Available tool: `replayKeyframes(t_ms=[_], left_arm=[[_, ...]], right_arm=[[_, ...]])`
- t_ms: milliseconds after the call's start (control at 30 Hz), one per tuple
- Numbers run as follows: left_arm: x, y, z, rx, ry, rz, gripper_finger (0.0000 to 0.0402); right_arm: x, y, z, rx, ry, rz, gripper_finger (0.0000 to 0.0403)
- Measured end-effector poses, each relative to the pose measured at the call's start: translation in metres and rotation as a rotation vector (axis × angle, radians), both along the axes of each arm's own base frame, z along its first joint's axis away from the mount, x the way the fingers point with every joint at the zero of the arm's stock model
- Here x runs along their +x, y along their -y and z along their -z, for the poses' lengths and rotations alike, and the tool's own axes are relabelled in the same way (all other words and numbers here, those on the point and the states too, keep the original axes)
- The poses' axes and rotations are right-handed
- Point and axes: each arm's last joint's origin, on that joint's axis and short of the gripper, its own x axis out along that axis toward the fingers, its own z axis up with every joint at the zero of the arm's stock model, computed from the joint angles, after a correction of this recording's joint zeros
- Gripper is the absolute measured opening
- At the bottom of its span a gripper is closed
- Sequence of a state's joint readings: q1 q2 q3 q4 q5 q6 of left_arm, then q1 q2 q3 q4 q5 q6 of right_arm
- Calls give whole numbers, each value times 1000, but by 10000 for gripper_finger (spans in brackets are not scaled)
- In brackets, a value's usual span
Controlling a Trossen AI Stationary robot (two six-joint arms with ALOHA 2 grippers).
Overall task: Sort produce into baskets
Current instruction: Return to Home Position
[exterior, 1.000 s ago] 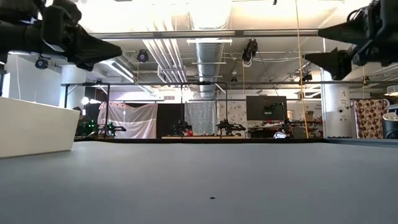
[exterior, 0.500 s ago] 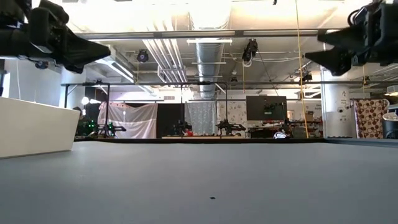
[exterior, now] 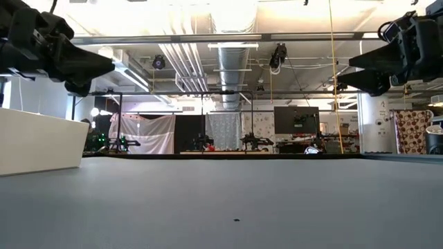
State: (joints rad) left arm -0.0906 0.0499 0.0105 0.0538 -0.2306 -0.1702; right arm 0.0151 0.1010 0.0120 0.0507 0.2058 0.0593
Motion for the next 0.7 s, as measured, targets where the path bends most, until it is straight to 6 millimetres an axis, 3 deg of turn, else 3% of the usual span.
replayKeyframes(t_ms=[700], left_arm=[[4, 1, 2, 35, -58, 6, 57]], right_arm=[[0, 0, 1, 0, -8, 1, 373]])
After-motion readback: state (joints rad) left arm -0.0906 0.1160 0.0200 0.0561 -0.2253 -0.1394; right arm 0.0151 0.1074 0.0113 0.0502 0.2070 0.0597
